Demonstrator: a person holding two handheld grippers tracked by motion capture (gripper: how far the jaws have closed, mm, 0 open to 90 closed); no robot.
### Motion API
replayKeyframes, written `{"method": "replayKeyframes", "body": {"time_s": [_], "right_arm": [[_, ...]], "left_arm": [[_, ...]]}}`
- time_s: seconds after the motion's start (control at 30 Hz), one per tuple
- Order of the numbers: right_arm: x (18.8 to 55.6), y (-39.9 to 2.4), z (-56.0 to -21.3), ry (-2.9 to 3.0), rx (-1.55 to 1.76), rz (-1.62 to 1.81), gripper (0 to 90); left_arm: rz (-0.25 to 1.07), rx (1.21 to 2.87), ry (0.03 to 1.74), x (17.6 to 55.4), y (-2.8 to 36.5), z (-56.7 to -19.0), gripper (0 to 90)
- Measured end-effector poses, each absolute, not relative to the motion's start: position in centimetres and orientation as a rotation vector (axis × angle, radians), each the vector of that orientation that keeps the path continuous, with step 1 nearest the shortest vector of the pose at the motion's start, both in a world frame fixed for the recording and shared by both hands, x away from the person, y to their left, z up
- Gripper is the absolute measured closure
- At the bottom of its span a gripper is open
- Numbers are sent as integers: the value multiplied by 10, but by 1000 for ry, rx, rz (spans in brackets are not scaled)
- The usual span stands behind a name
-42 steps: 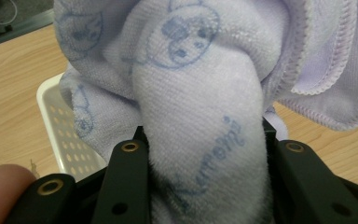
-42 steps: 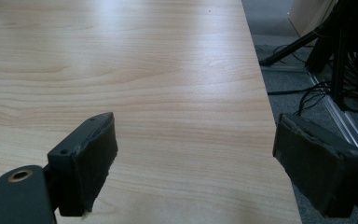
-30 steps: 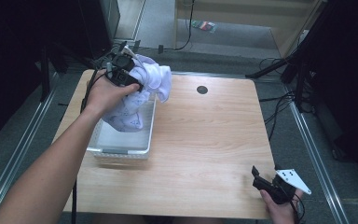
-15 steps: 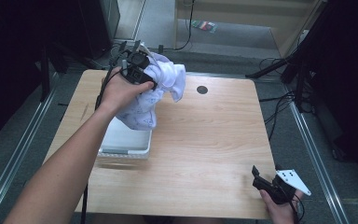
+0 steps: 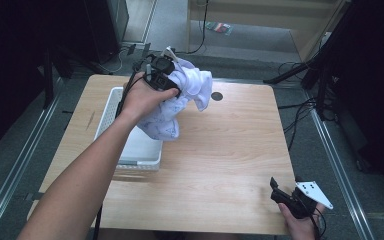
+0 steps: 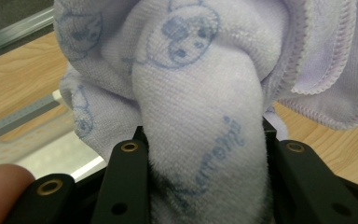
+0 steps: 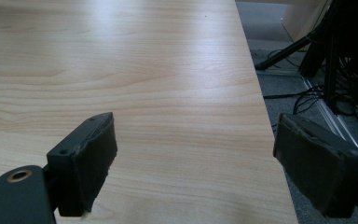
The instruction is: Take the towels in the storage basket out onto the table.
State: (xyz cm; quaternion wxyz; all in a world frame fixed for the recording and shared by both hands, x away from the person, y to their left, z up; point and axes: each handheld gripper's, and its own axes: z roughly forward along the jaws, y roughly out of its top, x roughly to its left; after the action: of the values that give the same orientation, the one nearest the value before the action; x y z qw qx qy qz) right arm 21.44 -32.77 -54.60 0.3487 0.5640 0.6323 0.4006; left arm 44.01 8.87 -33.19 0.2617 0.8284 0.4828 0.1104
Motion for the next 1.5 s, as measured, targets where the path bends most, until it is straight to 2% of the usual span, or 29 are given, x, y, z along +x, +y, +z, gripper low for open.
{"method": "replayKeyframes", "body": {"time_s": [0.97, 1.5], "right_arm": [[212, -326, -546, 1634, 1418, 1045, 137], [212, -325, -546, 1642, 1417, 1042, 141]], "left_arm": [[212, 2283, 1265, 446, 34, -364, 627], [128, 2293, 1277, 450, 13, -407, 623]]}}
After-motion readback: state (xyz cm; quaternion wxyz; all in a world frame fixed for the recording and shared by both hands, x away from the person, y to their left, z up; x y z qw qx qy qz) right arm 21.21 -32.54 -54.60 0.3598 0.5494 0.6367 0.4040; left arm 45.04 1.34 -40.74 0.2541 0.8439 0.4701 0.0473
